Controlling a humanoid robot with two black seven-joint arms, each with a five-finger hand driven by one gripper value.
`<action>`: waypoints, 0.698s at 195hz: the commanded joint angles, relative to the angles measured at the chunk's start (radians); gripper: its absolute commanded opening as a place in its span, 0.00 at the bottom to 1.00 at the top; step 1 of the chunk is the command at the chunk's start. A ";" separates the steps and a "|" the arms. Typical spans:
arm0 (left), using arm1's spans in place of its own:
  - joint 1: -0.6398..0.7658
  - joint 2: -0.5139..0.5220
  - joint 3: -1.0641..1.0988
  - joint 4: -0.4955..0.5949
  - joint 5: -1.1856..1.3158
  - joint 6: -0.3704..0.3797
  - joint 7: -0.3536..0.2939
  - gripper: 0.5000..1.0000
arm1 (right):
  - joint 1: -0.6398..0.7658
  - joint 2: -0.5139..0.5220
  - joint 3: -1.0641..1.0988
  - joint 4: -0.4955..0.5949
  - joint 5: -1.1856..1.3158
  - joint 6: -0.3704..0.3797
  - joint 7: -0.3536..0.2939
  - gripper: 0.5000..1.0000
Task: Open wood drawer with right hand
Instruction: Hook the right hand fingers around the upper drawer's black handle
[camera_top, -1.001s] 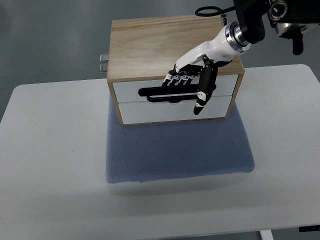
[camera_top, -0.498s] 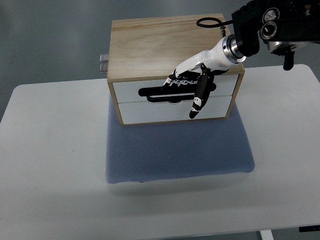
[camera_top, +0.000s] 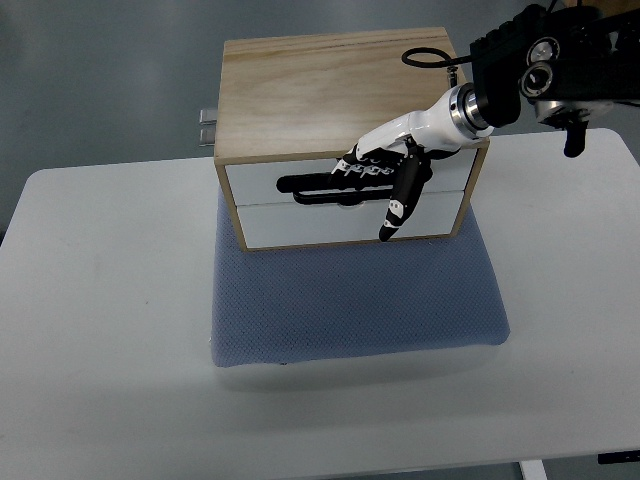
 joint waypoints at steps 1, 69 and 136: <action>0.000 0.000 -0.001 0.000 0.000 0.000 0.000 1.00 | -0.009 -0.002 0.001 0.001 0.000 0.000 0.000 0.88; 0.000 0.000 -0.001 0.000 0.000 0.000 0.000 1.00 | -0.022 -0.003 0.024 0.000 0.001 -0.006 0.003 0.88; 0.000 0.000 0.001 0.000 0.000 0.000 0.000 1.00 | -0.050 0.003 0.029 -0.005 0.000 -0.040 0.003 0.88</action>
